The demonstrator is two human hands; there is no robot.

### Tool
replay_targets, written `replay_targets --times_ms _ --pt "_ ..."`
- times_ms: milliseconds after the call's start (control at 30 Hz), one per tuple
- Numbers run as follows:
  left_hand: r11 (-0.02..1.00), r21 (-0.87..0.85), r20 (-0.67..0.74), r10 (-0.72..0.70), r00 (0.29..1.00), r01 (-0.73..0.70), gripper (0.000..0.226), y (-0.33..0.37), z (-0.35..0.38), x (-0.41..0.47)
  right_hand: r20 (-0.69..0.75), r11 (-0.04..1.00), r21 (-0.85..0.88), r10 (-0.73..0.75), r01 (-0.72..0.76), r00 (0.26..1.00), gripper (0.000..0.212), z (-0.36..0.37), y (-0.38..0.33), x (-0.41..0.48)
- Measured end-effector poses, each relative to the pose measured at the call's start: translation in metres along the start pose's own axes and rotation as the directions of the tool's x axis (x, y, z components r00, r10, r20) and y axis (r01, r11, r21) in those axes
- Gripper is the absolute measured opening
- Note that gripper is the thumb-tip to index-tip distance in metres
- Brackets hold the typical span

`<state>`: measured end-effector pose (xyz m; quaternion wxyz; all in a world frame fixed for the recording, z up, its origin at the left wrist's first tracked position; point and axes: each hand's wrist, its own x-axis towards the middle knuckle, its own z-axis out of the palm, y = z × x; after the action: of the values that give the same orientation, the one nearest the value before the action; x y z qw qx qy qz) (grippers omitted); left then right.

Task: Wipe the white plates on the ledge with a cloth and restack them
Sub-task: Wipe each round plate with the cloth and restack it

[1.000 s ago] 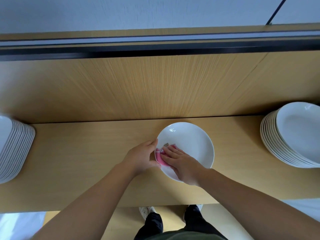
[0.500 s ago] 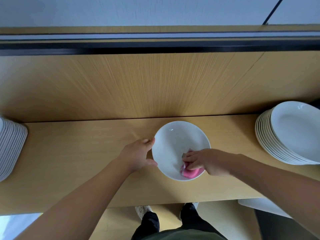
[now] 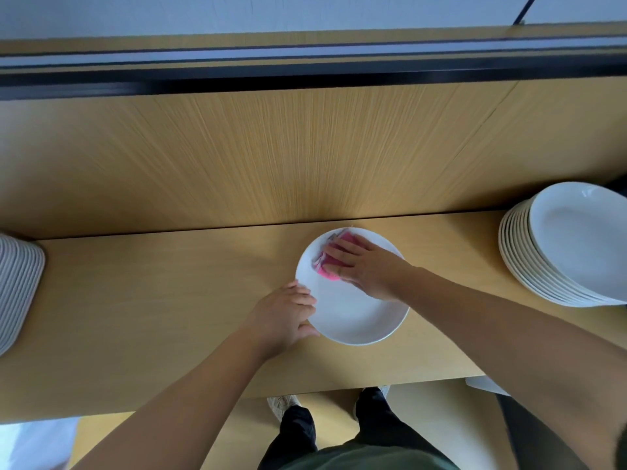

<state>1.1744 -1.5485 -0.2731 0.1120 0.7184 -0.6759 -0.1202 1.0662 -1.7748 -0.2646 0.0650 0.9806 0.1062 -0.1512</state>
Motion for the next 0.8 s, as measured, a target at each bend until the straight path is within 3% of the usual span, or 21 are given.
replay_targets --times_ms 167,333,400,667,800 --pt "0.999 -0.022 -0.012 -0.039 0.999 0.039 0.059 0.003 0.002 -0.001 -0.064 0.984 0.095 0.158 -0.151 0.985 0.068 0.001 0.007 -0.016" --pt "0.998 -0.031 -0.094 -0.06 0.994 0.058 0.056 0.005 0.004 0.0 0.105 0.924 0.148 0.339 -0.352 0.935 0.061 0.01 -0.003 -0.048" --pt "0.998 -0.027 -0.06 -0.064 0.996 0.062 0.056 0.006 0.002 -0.001 0.175 0.891 0.191 0.381 -0.411 0.908 0.06 0.005 -0.013 -0.06" --pt "0.995 0.003 0.079 -0.099 0.992 0.099 0.066 0.006 0.0 0.001 0.206 0.854 0.298 0.379 -0.427 0.902 0.058 -0.006 -0.077 -0.087" --pt "0.994 -0.015 0.049 -0.105 0.993 0.106 0.069 0.004 0.003 0.001 0.155 0.842 0.411 0.315 -0.351 0.937 0.049 0.005 -0.096 -0.083"
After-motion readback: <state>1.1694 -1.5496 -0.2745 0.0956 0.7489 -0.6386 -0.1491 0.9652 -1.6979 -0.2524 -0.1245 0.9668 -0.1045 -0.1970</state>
